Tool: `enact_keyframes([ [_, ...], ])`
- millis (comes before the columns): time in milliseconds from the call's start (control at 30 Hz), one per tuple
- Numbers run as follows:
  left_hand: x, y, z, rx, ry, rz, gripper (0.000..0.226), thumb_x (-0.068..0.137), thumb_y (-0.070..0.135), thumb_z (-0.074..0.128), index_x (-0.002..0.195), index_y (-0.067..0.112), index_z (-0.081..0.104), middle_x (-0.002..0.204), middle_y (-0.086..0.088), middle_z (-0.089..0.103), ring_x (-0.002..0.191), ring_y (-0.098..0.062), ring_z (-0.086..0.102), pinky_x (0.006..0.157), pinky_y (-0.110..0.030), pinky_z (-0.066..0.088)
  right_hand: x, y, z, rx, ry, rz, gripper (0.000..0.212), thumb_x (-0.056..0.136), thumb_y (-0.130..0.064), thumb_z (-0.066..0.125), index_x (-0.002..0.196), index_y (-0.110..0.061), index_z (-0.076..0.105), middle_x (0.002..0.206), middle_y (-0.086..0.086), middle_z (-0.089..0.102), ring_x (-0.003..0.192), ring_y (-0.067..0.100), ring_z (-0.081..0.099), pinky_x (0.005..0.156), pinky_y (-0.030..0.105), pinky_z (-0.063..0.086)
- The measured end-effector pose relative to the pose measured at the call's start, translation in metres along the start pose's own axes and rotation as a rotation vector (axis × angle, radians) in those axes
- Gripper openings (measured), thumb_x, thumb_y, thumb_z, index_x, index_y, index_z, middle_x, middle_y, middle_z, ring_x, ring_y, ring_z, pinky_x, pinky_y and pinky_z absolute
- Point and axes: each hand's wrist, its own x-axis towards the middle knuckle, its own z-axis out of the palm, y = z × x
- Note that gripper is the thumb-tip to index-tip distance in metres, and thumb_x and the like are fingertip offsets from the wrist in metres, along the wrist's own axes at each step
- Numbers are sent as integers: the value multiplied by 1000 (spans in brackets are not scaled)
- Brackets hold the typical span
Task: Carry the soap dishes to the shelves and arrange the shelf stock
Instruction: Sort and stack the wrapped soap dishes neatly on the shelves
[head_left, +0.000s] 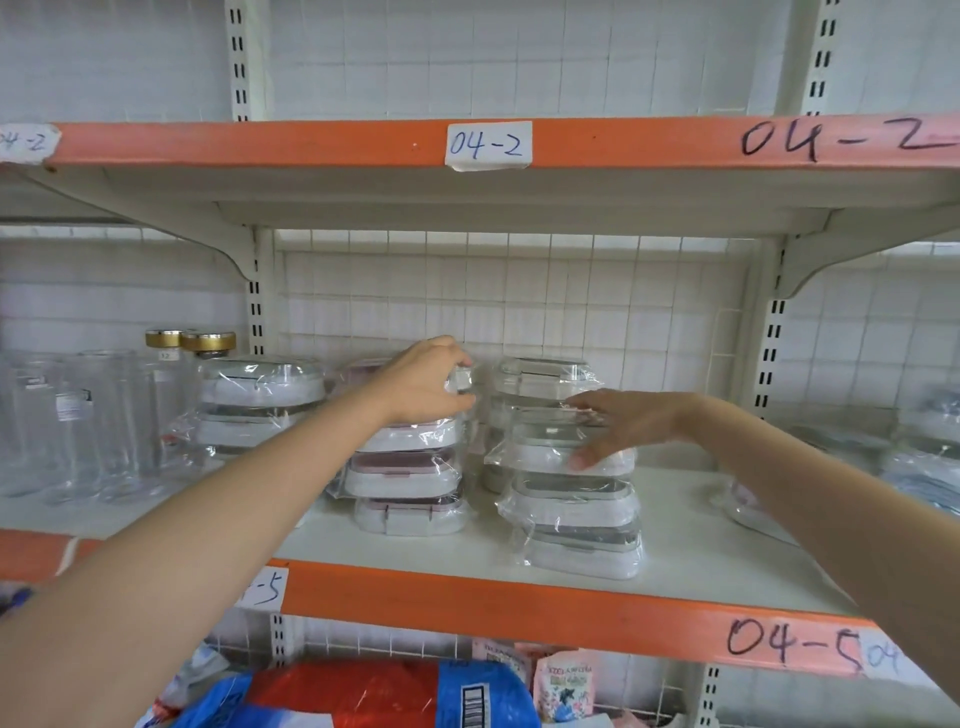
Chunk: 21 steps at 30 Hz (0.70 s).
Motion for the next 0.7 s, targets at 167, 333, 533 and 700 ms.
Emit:
enact_keyframes([
  [167,10,39,19,-26,-21,96,48,90,34,60,132,11,54,132,-3,52,123,-18,47,105,-33,36,-20,15,-8,-52,64,25,88,80,-50,68,150,-24,20,155,-7,23,142,14,24,115,31,17],
  [333,23,80,34,-38,-33,166,45,91,36,60,129,11,57,129,-2,55,120,-18,50,105,-33,37,-37,42,-12,-120,139,78,75,82,-46,68,143,-20,36,144,-4,42,131,13,41,112,31,29],
  [533,38,127,56,-82,-13,216,36,91,35,59,116,11,65,121,-3,60,114,-20,54,98,-32,42,-64,81,-22,-199,203,153,63,83,-44,67,136,-17,46,131,-2,55,118,16,51,100,26,37],
  [700,48,166,64,-118,-21,266,41,92,38,57,121,10,63,124,-1,59,117,-18,53,100,-35,42,-99,109,-37,-276,221,220,52,86,-37,66,131,-17,52,127,-3,57,116,17,52,99,26,39],
])
